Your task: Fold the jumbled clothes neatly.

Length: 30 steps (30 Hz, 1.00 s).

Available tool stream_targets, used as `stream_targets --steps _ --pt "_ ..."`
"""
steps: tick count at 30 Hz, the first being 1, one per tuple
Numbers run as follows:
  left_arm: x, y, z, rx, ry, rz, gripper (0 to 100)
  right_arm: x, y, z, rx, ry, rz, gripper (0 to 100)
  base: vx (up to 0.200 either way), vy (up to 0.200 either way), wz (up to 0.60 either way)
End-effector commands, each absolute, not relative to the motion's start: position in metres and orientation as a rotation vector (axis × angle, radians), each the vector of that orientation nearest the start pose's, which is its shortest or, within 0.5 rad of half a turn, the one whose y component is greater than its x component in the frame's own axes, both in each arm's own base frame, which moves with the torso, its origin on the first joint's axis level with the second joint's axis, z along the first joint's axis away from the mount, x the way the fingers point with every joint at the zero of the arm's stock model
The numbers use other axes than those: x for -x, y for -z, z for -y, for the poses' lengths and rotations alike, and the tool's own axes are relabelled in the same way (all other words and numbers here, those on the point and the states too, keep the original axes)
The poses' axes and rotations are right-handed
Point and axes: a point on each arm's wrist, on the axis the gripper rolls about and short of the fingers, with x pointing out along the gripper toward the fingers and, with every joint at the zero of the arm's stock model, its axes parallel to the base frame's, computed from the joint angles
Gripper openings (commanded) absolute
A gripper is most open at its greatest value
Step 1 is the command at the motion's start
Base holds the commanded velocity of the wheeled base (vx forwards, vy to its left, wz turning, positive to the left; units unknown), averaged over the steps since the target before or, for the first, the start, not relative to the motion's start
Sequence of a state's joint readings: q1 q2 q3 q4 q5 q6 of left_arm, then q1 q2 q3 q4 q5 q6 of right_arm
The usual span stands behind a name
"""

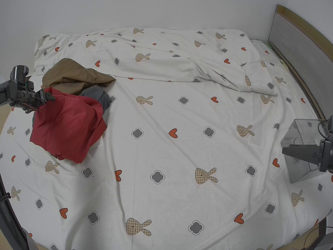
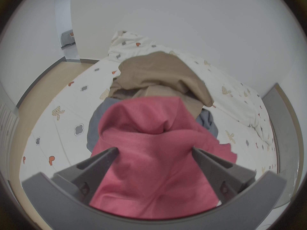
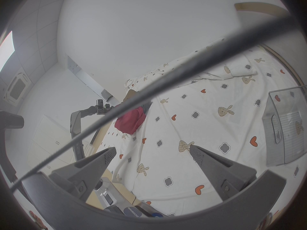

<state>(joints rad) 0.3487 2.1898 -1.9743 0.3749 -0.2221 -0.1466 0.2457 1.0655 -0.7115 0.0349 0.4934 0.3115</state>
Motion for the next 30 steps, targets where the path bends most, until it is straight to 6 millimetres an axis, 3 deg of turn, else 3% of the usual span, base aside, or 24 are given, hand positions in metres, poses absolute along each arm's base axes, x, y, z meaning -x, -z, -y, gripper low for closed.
stream_targets --steps 1,9,10,12,17,19,20,25,26,29,30 --pt "-0.437 -0.192 -0.153 0.314 -0.164 -0.624 0 -0.13 -0.235 -0.044 -0.342 -0.666 -0.507 100 0.0 0.0 0.0" --pt "-0.441 -0.188 -0.146 0.305 -0.139 -0.636 0 -0.129 -0.234 -0.045 -0.34 -0.673 -0.509 100 0.0 0.0 0.0" --pt "-0.433 -0.206 -0.137 0.302 -0.125 -0.626 0 -0.129 -0.235 -0.045 -0.34 -0.674 -0.507 100 0.0 0.0 0.0" --pt "-0.425 -0.221 -0.13 0.3 -0.104 -0.617 0 -0.129 -0.234 -0.045 -0.34 -0.673 -0.509 100 0.0 0.0 0.0" --pt "-0.382 -0.279 -0.082 0.351 0.085 -0.586 0 -0.129 -0.234 -0.045 -0.34 -0.673 -0.509 100 0.0 0.0 0.0" --pt "-0.374 -0.286 -0.075 0.354 0.112 -0.583 0 -0.129 -0.234 -0.045 -0.34 -0.673 -0.509 100 0.0 0.0 0.0" --pt "-0.356 -0.299 -0.054 0.353 0.187 -0.588 0 -0.129 -0.234 -0.046 -0.339 -0.679 -0.51 100 0.0 0.0 0.0" --pt "-0.318 -0.313 0.004 0.323 0.354 -0.61 0 -0.128 -0.235 -0.047 -0.336 -0.69 -0.51 100 0.0 0.0 0.0" --pt "-0.305 -0.316 0.025 0.31 0.417 -0.624 0 -0.128 -0.234 -0.047 -0.336 -0.691 -0.512 100 0.0 0.0 0.0" --pt "-0.292 -0.316 0.047 0.297 0.489 -0.644 0 -0.128 -0.234 -0.047 -0.336 -0.691 -0.512 100 0.0 0.0 0.0" --pt "-0.284 -0.313 0.066 0.283 0.545 -0.671 0 -0.128 -0.234 -0.047 -0.336 -0.691 -0.512 100 0.0 0.0 0.0"
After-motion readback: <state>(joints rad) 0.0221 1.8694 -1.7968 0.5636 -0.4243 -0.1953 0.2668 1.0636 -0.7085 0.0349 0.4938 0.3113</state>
